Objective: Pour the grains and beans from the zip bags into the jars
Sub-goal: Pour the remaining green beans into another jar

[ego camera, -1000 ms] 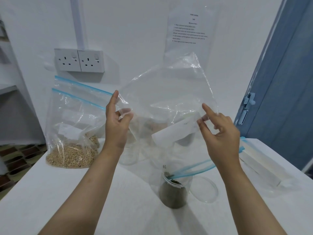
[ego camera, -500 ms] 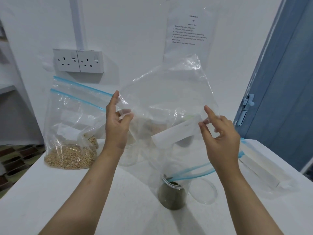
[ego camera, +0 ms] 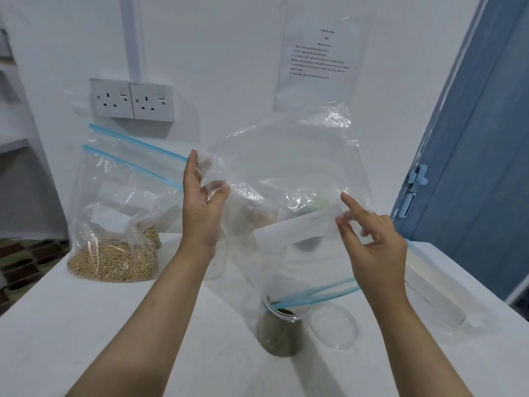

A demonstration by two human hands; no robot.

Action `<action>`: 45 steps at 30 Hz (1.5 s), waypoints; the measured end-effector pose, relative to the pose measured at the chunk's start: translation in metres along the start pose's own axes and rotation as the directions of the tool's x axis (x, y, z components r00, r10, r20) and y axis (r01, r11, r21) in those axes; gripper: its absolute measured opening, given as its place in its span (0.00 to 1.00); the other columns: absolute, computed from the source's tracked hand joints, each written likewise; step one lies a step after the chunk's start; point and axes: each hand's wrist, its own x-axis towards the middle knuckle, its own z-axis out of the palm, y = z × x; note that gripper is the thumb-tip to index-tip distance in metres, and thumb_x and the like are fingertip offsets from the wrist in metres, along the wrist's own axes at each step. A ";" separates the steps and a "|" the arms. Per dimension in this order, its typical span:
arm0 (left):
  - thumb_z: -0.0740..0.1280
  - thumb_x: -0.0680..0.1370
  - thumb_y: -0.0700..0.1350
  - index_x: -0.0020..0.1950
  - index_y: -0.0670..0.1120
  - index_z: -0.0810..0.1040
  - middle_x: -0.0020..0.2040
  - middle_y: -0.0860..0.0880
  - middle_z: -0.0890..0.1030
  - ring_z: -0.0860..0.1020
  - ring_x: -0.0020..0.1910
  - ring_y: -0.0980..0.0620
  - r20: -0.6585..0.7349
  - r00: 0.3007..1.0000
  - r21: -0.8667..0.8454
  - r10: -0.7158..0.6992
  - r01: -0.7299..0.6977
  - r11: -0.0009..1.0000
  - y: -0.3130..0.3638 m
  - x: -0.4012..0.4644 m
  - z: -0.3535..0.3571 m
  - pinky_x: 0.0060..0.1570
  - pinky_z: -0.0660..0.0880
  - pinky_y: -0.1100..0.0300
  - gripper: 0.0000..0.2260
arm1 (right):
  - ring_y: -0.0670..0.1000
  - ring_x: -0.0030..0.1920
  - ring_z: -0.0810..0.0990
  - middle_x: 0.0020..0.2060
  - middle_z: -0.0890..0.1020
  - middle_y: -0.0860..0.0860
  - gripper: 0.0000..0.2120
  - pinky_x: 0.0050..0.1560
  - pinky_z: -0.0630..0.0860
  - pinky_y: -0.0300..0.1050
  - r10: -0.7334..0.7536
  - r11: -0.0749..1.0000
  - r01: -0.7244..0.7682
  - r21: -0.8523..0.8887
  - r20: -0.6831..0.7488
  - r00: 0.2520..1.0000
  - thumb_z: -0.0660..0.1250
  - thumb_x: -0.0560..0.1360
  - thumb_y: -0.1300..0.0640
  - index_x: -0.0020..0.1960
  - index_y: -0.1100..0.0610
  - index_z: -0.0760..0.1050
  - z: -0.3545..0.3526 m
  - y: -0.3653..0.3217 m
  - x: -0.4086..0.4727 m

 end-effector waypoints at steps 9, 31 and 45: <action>0.66 0.76 0.37 0.75 0.61 0.61 0.73 0.60 0.66 0.74 0.47 0.63 0.006 1.000 -0.029 0.025 -0.025 0.999 0.002 0.005 0.016 0.62 0.70 0.59 0.32 | 0.46 0.44 0.72 0.45 0.80 0.37 0.22 0.47 0.73 0.41 -0.017 1.000 0.017 0.016 -0.018 1.000 0.70 0.78 0.58 0.66 0.39 0.72 -0.003 0.010 0.000; 0.63 0.81 0.34 0.74 0.60 0.61 0.69 0.57 0.72 0.78 0.57 0.54 -0.019 1.000 -0.029 -0.012 0.011 1.000 -0.008 -0.013 0.036 0.66 0.72 0.53 0.28 | 0.45 0.50 0.77 0.47 0.80 0.31 0.21 0.62 0.69 0.30 -0.009 0.998 0.012 0.056 -0.047 0.999 0.70 0.77 0.56 0.68 0.43 0.73 -0.017 0.020 -0.016; 0.63 0.81 0.33 0.76 0.58 0.60 0.66 0.53 0.76 0.77 0.54 0.57 0.033 0.999 -0.009 -0.019 0.019 1.000 -0.007 -0.015 0.038 0.63 0.74 0.59 0.30 | 0.48 0.47 0.75 0.45 0.80 0.34 0.21 0.54 0.67 0.26 0.003 0.997 0.002 0.082 -0.064 0.998 0.70 0.77 0.59 0.68 0.44 0.74 -0.021 0.022 -0.019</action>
